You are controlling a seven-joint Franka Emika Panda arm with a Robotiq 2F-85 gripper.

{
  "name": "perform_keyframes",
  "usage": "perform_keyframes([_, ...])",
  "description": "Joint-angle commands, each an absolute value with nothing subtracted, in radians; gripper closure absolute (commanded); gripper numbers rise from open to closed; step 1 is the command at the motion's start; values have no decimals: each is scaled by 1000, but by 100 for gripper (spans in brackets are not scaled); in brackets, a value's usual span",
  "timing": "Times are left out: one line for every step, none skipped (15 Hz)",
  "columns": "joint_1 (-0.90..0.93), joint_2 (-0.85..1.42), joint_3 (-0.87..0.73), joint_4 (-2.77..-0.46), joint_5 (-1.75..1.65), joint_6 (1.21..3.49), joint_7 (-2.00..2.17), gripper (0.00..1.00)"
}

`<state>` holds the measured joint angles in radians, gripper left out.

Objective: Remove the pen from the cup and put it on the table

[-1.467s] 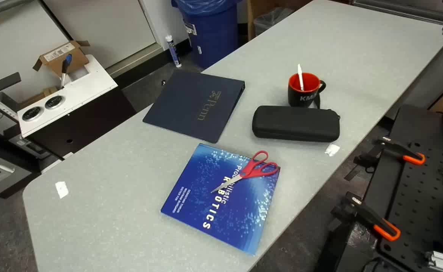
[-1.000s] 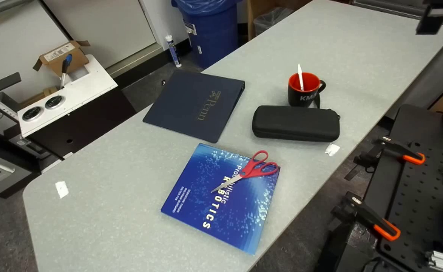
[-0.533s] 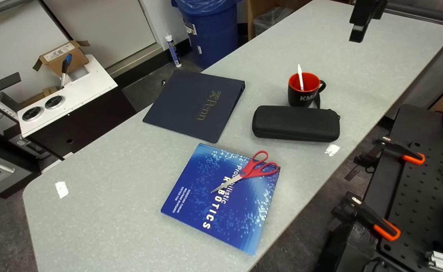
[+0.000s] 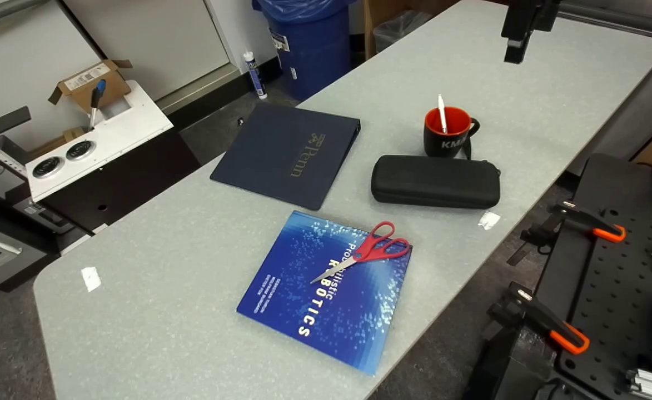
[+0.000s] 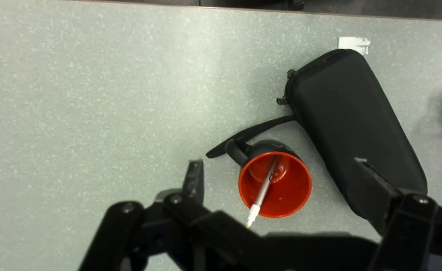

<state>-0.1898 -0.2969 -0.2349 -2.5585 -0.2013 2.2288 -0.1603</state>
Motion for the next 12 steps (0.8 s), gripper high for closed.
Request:
perform_keyframes([-194, -146, -218, -2492, -164, 2295, -59, 0])
perform_keyframes([-196, -93, -214, -2474, -158, 2336, -11, 0])
perform_keyframes([-197, -53, -209, -2458, -154, 2364, 31, 0])
perform_keyframes([-195, -5, -206, -2436, -149, 2398, 68, 0])
perform_keyframes([-192, 36, -203, -2417, -144, 2428, 94, 0])
perform_keyframes([-189, 80, -199, -2394, -147, 2456, 132, 0])
perform_keyframes([-184, 124, -196, -2368, -142, 2468, 158, 0])
perform_keyframes([-178, 166, -192, -2343, -147, 2480, 194, 0])
perform_keyframes([-170, 204, -191, -2319, -150, 2495, 229, 0])
perform_keyframes([-163, 241, -189, -2292, -144, 2499, 253, 0])
perform_keyframes([-155, 270, -187, -2270, -139, 2505, 273, 0])
perform_keyframes([-146, 295, -190, -2251, -141, 2505, 297, 0])
